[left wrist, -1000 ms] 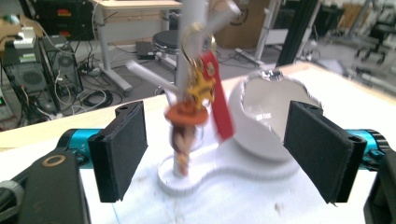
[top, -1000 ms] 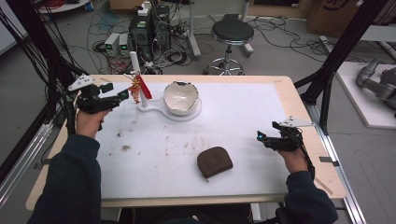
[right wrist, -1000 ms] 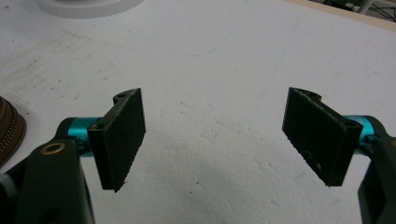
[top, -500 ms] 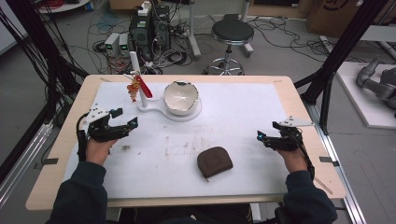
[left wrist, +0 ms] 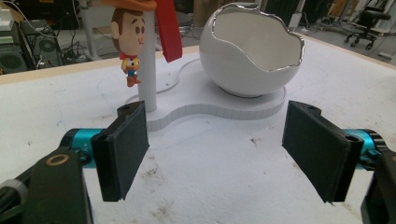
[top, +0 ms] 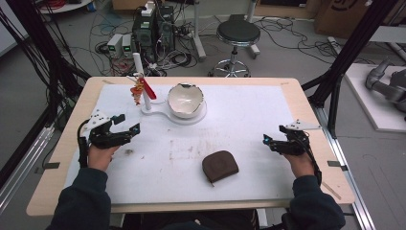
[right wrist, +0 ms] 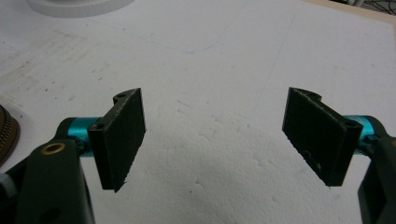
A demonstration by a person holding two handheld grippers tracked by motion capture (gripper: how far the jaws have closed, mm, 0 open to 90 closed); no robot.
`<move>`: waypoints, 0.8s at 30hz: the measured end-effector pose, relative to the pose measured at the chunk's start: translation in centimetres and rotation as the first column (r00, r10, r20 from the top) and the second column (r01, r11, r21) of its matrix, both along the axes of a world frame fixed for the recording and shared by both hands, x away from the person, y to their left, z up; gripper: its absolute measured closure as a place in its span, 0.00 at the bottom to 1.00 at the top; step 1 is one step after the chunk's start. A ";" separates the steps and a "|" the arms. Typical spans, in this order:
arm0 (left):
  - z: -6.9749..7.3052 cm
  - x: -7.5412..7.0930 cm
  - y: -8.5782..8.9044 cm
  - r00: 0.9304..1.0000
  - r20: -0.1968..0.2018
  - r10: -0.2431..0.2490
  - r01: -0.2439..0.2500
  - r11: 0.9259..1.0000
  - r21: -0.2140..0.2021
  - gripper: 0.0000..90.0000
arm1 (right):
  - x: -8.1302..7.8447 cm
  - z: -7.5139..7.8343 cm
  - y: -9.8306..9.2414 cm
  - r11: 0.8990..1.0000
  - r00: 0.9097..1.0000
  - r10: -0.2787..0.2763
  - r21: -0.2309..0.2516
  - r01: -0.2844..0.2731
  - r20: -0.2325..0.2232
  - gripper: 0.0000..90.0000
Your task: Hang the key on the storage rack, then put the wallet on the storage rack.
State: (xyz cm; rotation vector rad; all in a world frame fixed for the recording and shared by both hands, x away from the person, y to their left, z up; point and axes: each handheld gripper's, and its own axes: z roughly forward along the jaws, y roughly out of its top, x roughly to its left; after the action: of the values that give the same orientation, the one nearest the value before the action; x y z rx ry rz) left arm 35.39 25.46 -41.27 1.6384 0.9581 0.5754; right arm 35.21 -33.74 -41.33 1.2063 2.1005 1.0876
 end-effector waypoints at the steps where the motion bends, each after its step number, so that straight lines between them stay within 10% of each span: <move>1: 0.0 0.0 0.0 1.000 0.001 0.001 -0.001 1.000 0.000 0.25 | 0.0 0.0 0.0 1.000 1.000 -0.003 0.000 0.003 -0.001 0.24; 13: -0.3 0.3 -0.4 0.999 -0.017 -0.028 0.028 1.000 -0.004 0.25 | -0.2 -0.1 0.0 1.000 1.000 0.013 0.011 -0.013 -0.009 0.24; 24: -0.1 -0.4 -2.8 0.994 -0.031 -0.101 0.102 0.994 0.045 0.25 | -0.2 -0.5 2.5 0.981 0.979 0.193 0.037 -0.191 -0.070 0.23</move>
State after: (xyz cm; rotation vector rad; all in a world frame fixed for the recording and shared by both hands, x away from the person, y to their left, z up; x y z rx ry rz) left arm 34.94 22.67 -41.36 1.7302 0.8823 0.5101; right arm 34.99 -31.20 -41.85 1.0898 2.3036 1.1781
